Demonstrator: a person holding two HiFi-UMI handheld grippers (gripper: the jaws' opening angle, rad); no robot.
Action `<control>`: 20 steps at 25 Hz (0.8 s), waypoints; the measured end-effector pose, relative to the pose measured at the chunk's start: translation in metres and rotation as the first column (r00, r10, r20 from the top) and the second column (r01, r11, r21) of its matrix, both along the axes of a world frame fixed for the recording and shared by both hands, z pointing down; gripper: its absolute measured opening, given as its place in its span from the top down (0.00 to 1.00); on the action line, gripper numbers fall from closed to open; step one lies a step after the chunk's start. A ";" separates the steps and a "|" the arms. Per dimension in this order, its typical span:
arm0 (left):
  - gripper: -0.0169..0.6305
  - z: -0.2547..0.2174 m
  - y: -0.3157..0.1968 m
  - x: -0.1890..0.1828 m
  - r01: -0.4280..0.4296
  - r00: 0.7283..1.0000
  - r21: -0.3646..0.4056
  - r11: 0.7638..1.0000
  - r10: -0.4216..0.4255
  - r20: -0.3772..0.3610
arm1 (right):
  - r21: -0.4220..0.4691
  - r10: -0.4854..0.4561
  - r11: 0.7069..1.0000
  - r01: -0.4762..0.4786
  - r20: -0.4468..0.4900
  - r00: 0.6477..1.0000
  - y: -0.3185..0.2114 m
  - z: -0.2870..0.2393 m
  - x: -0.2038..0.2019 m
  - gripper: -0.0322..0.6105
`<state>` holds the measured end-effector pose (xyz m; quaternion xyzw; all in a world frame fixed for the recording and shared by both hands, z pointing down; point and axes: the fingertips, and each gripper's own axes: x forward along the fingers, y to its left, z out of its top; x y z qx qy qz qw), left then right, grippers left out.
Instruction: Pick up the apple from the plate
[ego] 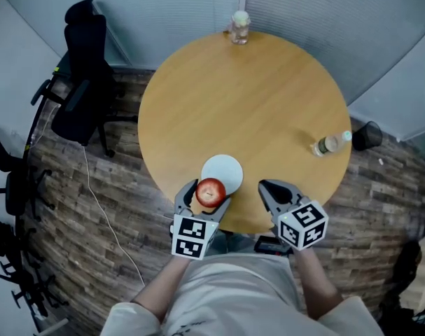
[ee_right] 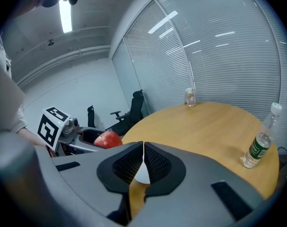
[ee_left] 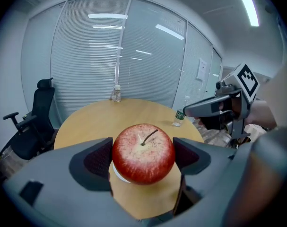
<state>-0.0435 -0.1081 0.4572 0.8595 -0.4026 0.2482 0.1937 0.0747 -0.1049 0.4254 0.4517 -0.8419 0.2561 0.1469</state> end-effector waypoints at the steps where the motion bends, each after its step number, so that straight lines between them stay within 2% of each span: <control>1: 0.36 -0.003 0.001 -0.001 0.005 1.000 0.004 1.000 -0.005 -0.006 | -0.002 0.006 1.000 -0.006 0.004 1.000 0.001 -0.001 0.001 0.90; 9: 0.36 -0.027 0.005 -0.001 0.009 1.000 0.038 0.999 -0.008 -0.017 | 0.035 0.028 0.999 -0.029 0.014 0.999 0.004 -0.017 0.006 0.90; 20: 0.36 -0.046 0.013 -0.001 -0.023 0.999 0.043 0.999 0.025 -0.048 | 0.072 0.031 0.997 -0.031 0.011 0.999 0.013 -0.029 0.006 0.90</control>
